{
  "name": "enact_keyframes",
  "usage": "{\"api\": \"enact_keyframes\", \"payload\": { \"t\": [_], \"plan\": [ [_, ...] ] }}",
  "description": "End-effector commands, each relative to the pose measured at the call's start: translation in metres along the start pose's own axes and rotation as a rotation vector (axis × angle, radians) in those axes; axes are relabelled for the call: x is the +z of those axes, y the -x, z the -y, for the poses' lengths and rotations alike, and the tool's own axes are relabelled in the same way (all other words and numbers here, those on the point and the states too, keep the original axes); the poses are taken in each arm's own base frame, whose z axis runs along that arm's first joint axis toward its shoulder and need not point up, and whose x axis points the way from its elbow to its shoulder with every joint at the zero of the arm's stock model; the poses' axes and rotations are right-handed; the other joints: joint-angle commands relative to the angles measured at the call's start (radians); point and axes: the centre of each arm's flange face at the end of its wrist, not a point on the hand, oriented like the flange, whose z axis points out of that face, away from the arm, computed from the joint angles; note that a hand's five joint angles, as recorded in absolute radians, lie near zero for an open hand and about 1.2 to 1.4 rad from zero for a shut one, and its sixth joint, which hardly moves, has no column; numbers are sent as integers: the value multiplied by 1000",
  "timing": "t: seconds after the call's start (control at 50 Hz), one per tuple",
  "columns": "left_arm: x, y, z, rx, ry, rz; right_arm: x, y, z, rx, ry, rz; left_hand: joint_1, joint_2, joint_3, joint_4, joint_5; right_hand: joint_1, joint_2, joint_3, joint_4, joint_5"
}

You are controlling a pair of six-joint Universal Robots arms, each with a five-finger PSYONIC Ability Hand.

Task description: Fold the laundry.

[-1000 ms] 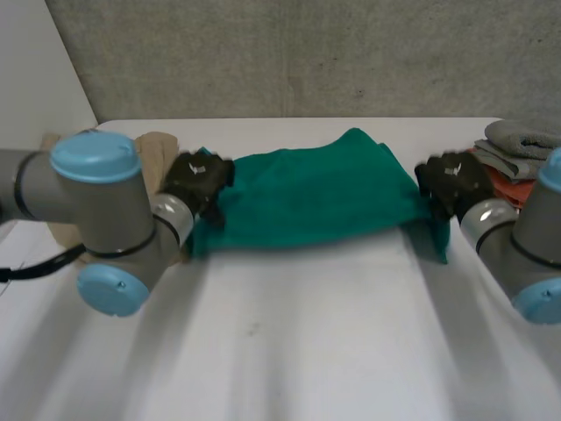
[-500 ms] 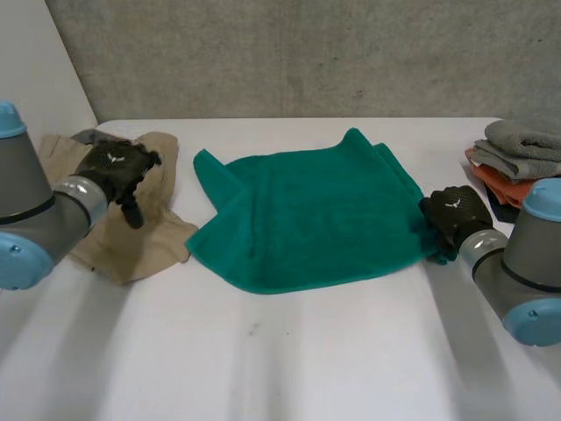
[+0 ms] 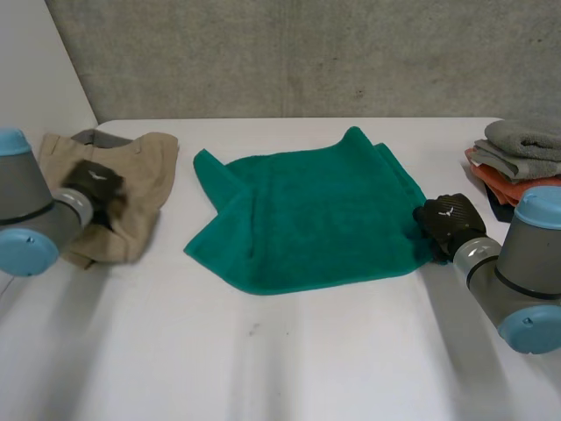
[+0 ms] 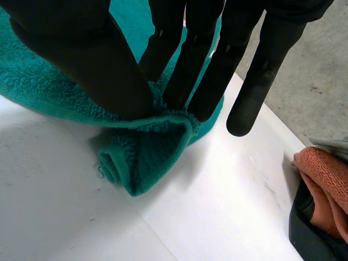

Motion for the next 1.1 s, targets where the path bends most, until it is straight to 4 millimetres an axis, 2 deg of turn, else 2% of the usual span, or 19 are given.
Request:
{"api": "enact_keyframes", "payload": {
  "t": [0.02, 0.08, 0.16, 0.2, 0.22, 0.24, 0.28, 0.36, 0.44, 0.5, 0.52, 0.58, 0.6, 0.66, 0.68, 0.76, 0.84, 0.98, 1.1],
  "plan": [
    [19, 69, -23, 77, 163, 387, -2, 2, 2, -2, -6, 3, 220, 201, 208, 202, 236, 260, 216, 203, 195, 201],
    [20, 76, -25, 108, 134, 380, -3, 4, 4, -3, -9, 10, 220, 201, 208, 202, 236, 260, 216, 203, 195, 201],
    [15, 67, -14, 107, 52, 303, -5, 6, 5, -5, -12, 15, 220, 201, 208, 202, 236, 260, 216, 203, 195, 201],
    [11, 60, -9, 100, 29, 270, -7, 7, 8, -6, -17, 15, -101, -120, -112, -118, -84, 260, 216, 203, 195, 201],
    [7, 56, -5, 92, 12, 243, -8, 6, 10, -9, -23, 15, -553, -572, -565, -571, -537, 260, 216, 203, 195, 201],
    [4, 55, -3, 89, 6, 236, -9, 6, 12, -8, -25, 16, -729, -748, -741, -747, -713, 260, 216, 203, 195, 201],
    [-4, 55, 4, 76, -5, 228, -12, 4, 19, -11, -42, 9, -851, -870, -863, -869, -835, 260, 216, 203, 195, 201],
    [-26, 55, 20, 43, -30, 206, -19, -1, 36, -12, -80, -4, -910, -929, -921, -927, -893, 260, 216, 203, 195, 201],
    [-63, 49, 45, -15, -85, 137, -32, -8, 62, -8, -132, -13, -937, -955, -948, -954, -920, 260, 216, 203, 195, 201],
    [-82, 41, 54, -51, -119, 75, -40, -12, 75, 4, -155, -15, -931, -950, -942, -948, -914, 260, 216, 203, 195, 201],
    [-94, 33, 60, -73, -141, 25, -45, -14, 85, 14, -175, -19, -928, -947, -939, -945, -911, 260, 216, 203, 195, 201],
    [-110, 18, 66, -109, -170, -62, -53, -17, 101, 37, -206, -16, -922, -941, -933, -939, -905, 260, 216, 203, 195, 201],
    [-119, 8, 69, -134, -178, -115, -60, -18, 115, 53, -237, -17, -922, -941, -933, -939, -905, 260, 216, 203, 195, 201],
    [-130, -8, 71, -174, -176, -195, -69, -19, 136, 91, -284, -10, -916, -935, -927, -934, -900, 260, 216, 203, 195, 201],
    [-137, -20, 72, -209, -166, -240, -75, -19, 150, 120, -320, 0, -919, -938, -930, -936, -902, 260, 216, 203, 195, 201],
    [-149, -44, 75, -313, -121, -308, -91, -14, 184, 178, -393, 38, -948, -967, -960, -966, -932, 260, 216, 203, 195, 201],
    [-151, -63, 72, -416, -47, -306, -104, -10, 211, 234, -432, 59, -975, -993, -986, -992, -958, 260, 216, 203, 195, 201],
    [-154, -99, 71, -492, 18, -306, -122, -2, 242, 324, -476, 54, -1002, -1021, -1013, -1019, -985, 260, 216, 203, 195, 201],
    [-158, -121, 76, -520, 19, -360, -135, 5, 258, 425, -518, 74, -1002, -1021, -1013, -1019, -985, 260, 216, 203, 195, 201]
  ]
}}
